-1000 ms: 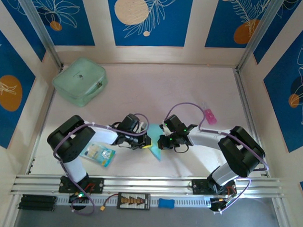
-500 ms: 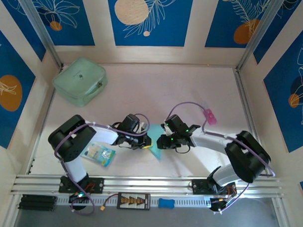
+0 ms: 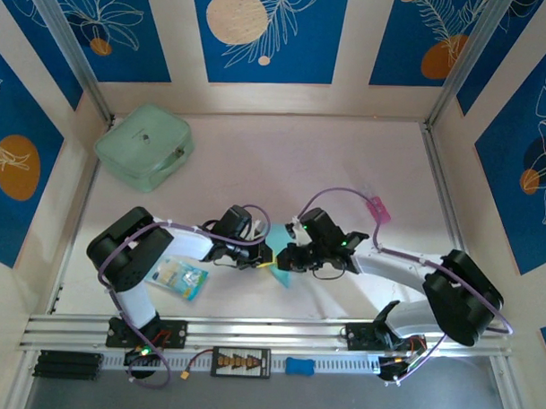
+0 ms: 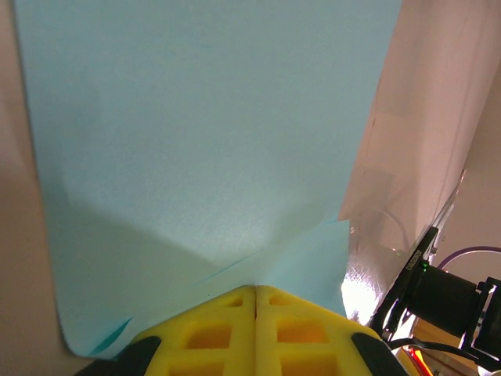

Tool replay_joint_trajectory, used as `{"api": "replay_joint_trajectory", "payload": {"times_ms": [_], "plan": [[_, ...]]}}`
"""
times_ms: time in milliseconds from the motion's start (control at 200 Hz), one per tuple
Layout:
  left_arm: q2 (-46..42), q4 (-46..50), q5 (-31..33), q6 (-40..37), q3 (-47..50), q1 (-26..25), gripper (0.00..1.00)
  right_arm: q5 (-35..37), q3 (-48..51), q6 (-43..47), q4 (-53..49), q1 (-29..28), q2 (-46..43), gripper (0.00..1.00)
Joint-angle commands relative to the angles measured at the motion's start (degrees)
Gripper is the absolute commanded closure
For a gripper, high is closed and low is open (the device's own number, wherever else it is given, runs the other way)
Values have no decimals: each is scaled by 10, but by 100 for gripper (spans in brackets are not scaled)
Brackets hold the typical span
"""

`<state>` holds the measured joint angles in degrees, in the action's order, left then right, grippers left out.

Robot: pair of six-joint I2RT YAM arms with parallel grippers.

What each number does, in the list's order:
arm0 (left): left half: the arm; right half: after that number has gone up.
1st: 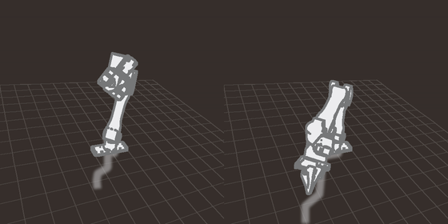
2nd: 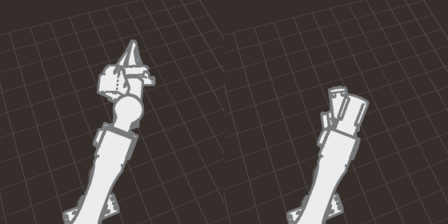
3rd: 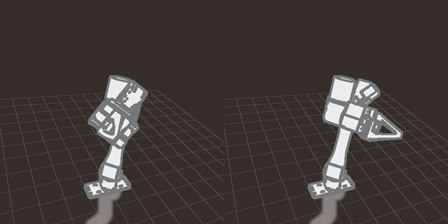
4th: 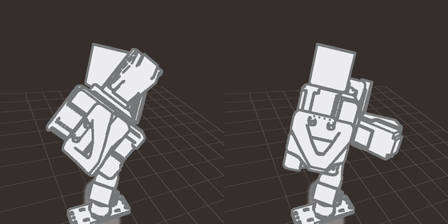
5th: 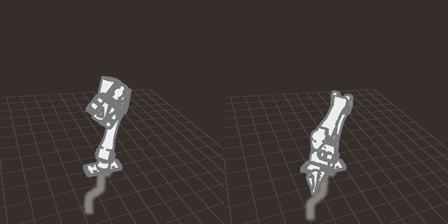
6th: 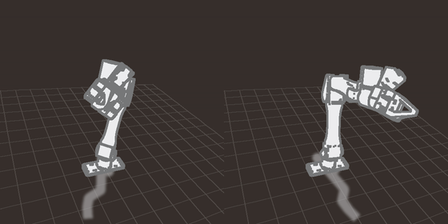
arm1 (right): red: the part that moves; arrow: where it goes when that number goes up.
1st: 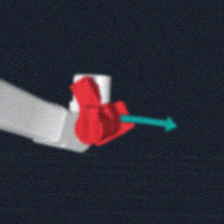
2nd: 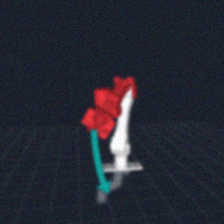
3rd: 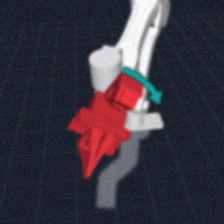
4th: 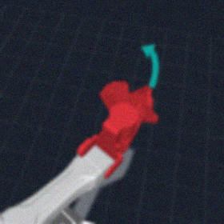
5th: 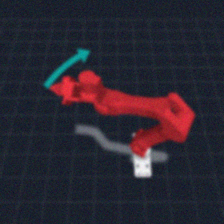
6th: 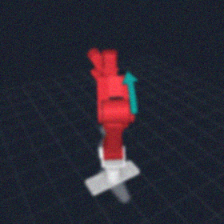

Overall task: Fold a paper plane with a square sheet of paper (pick it up from the middle)
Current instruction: Third fold the triangle at the center of the table.

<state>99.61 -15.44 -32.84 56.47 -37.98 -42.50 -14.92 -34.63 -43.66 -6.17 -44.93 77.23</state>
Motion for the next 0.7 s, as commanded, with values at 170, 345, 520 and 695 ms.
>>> {"api": "replay_joint_trajectory", "payload": {"times_ms": [170, 345, 520, 695], "plan": [[17, 39, 11, -14, 1, -3, 100, 1, -33, -16, -20, -29, 66, 93], [17, 40, 11, -14, 0, -3, 100, 9, -49, -17, -23, -42, 92, 93], [17, 41, 11, -14, 0, -3, 100, 30, -50, -24, -34, -41, 109, 93], [17, 44, 11, -14, -1, -3, 100, 28, -30, -28, -29, -39, 114, 93]]}}
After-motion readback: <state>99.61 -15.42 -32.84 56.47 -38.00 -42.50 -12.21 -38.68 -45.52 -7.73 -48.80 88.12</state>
